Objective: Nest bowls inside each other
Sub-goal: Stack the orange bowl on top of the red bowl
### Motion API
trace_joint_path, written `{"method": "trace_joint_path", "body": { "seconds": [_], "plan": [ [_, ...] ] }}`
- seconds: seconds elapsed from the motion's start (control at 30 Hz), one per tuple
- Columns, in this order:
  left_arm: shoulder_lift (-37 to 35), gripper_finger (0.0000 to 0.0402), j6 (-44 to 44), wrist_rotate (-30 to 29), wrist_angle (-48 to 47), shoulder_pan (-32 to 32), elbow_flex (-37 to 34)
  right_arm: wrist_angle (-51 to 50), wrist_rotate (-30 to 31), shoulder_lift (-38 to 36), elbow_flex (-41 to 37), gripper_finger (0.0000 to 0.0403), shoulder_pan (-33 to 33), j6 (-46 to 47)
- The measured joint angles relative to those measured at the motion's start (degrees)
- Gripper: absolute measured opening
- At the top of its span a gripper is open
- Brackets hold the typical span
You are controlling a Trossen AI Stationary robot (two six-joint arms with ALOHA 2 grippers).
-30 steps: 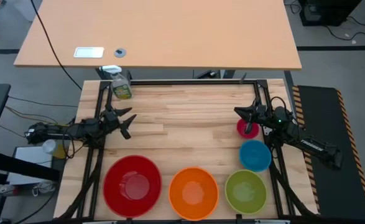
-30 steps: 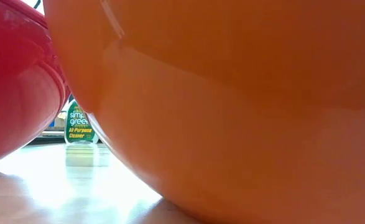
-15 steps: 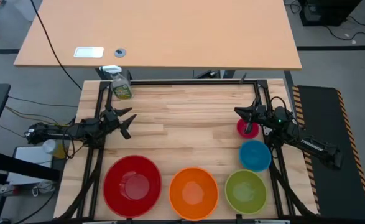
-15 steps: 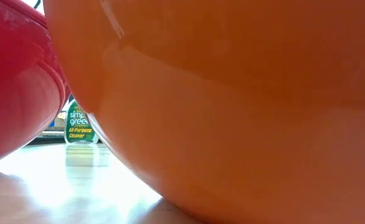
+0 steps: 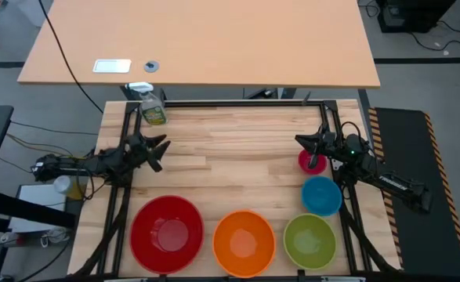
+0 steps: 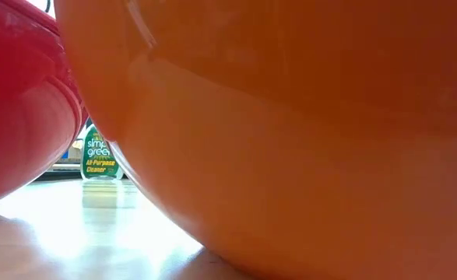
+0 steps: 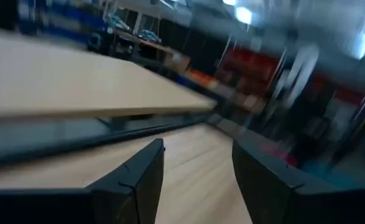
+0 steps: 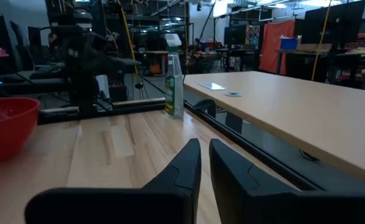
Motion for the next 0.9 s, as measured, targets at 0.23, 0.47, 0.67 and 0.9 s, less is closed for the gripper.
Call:
{"method": "trace_joint_path", "body": {
  "seconds": [0.23, 0.47, 0.67, 0.9],
  "plan": [
    [0.0, 0.0192, -29.8, 0.12, 5.59, 0.0, -0.01, 14.81, 3.03, -0.01, 0.01, 0.0045, 0.02, 14.29],
    [0.0, 0.0192, -36.47, 0.6, 12.4, 0.0, -0.01, 23.3, 0.13, 7.19, 5.5, 0.0045, 1.92, 24.56],
    [0.04, 0.0192, -33.27, 0.08, 16.74, 0.5, 0.12, 23.23, -2.14, 27.21, 19.79, 0.0045, 6.84, 20.36],
    [0.24, 0.0192, -31.41, -0.08, 16.87, 1.44, 0.47, 26.03, -1.97, 53.63, 39.09, 0.0045, 10.4, 27.23]
  ]
}}
